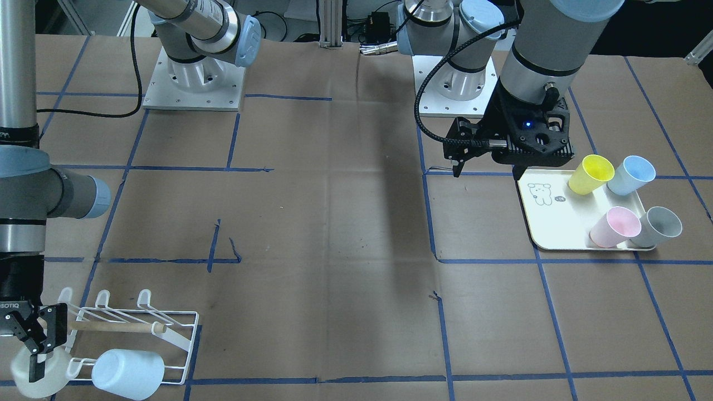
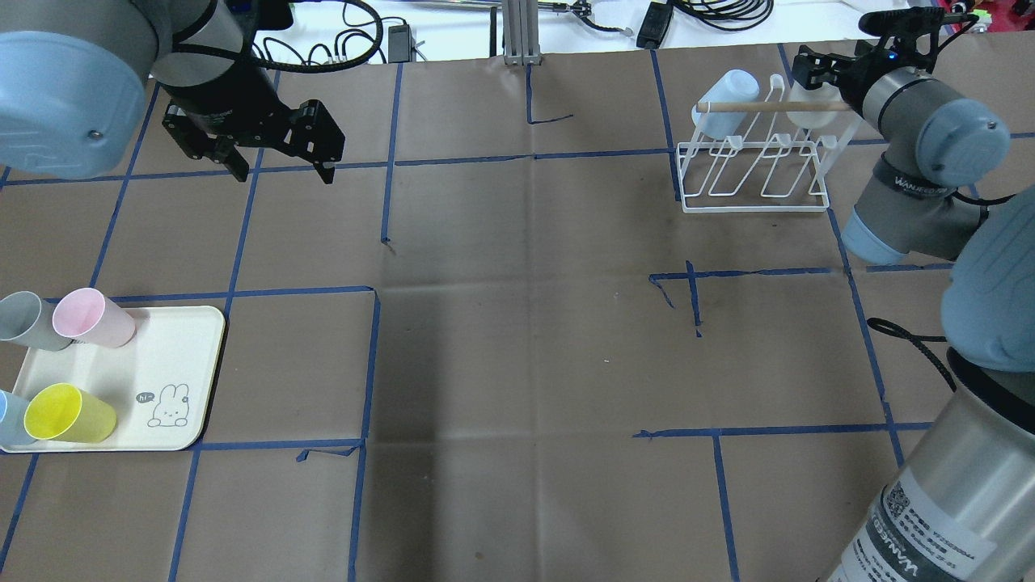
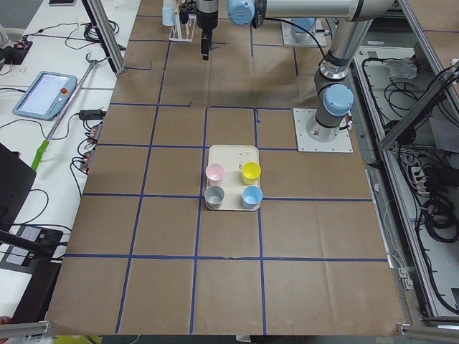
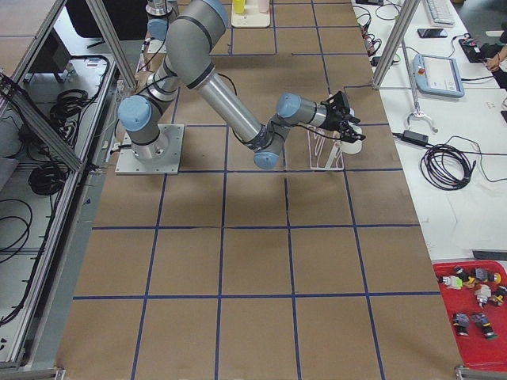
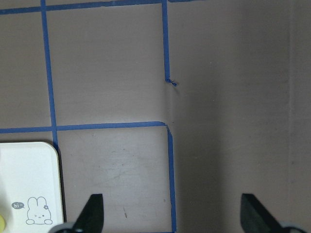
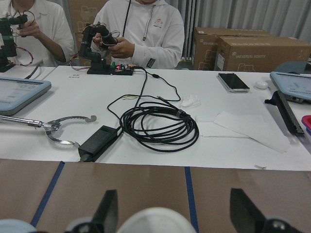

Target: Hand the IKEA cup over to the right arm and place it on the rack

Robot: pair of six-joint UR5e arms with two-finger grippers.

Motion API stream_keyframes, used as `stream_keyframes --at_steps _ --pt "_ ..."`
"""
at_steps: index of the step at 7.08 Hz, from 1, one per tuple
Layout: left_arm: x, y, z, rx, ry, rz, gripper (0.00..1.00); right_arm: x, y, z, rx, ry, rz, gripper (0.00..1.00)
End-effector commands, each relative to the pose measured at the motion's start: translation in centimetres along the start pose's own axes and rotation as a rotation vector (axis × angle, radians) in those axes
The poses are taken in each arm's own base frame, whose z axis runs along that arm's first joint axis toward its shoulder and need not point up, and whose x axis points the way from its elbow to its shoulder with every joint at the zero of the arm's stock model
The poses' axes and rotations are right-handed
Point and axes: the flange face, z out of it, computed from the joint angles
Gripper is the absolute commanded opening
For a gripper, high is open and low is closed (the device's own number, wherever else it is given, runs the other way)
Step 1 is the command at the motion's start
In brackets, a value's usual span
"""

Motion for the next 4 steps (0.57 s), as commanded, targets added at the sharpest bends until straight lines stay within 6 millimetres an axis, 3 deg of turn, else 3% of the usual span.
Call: stream_keyframes --at_steps 1,3,4 --pt "0.0 0.0 0.0 0.000 0.019 0.011 1.00 0.0 -0.9 -0.2 0.013 0.002 -0.006 1.00" --pt "-0.2 -0.1 0.1 -0.002 0.012 0.021 1.00 0.3 -4.7 -1.0 0.078 0.018 -0.036 1.00" --pt "-0.2 0.0 0.2 -0.005 0.013 0.024 1.00 0.0 -8.1 -3.4 0.128 0.034 -0.064 1.00"
